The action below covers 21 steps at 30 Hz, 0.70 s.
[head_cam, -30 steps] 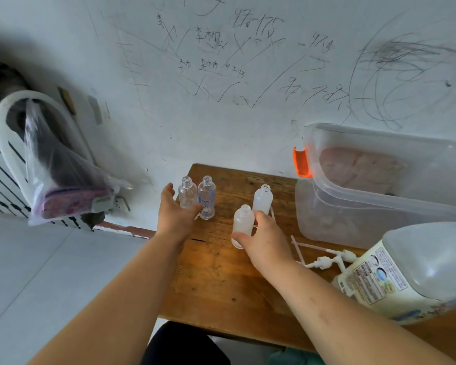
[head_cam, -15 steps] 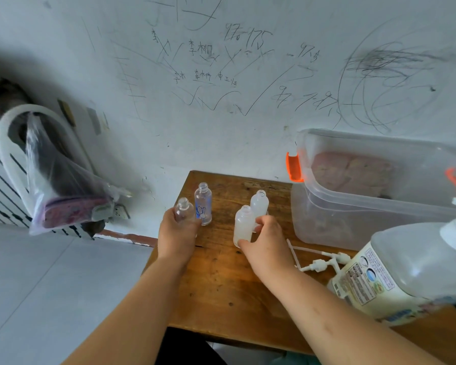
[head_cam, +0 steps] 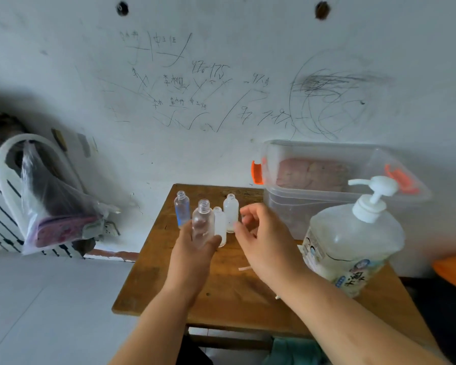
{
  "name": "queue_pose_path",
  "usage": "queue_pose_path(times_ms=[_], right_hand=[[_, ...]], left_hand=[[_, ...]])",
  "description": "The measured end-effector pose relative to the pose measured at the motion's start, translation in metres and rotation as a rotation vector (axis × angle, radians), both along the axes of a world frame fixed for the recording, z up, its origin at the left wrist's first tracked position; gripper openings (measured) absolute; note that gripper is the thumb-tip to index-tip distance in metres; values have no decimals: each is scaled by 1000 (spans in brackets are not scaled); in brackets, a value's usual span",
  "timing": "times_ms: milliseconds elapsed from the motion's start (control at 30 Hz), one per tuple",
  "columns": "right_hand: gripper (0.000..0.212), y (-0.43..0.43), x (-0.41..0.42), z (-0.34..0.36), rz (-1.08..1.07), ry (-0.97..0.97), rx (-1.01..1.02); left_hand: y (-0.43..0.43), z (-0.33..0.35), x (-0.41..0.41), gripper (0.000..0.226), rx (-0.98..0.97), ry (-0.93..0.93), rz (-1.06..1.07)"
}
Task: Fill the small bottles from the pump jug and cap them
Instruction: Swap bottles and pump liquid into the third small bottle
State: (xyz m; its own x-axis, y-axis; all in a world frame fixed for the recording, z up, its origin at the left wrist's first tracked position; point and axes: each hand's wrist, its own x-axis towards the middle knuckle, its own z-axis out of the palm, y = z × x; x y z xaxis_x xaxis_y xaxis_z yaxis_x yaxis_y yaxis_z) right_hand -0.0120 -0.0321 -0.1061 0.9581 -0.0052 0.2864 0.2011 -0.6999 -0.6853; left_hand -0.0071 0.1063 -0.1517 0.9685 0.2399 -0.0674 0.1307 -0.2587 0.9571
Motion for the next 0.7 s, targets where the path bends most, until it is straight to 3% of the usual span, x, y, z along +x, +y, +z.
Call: queue_pose_path(times_ms=[233,400,533,633,700], right_hand=[[24,-57,-39,88,2,-303,83],[19,-114,-33,128,-173,-402,171],[17,-149,0,133,-290,-133,172],[36,-154,19,125,-286,91,80],[38,-154,29,122,-304,173,30]], left_hand=[[-56,54,-25,38,-2,-62,-168],[-82,70,-34,33,112,-75,-240],[-95,79,-32,41,231,-82,-234],[-103,86,-30,49,292,-89,-238],[-108,89,-30,51,345,-90,-239]])
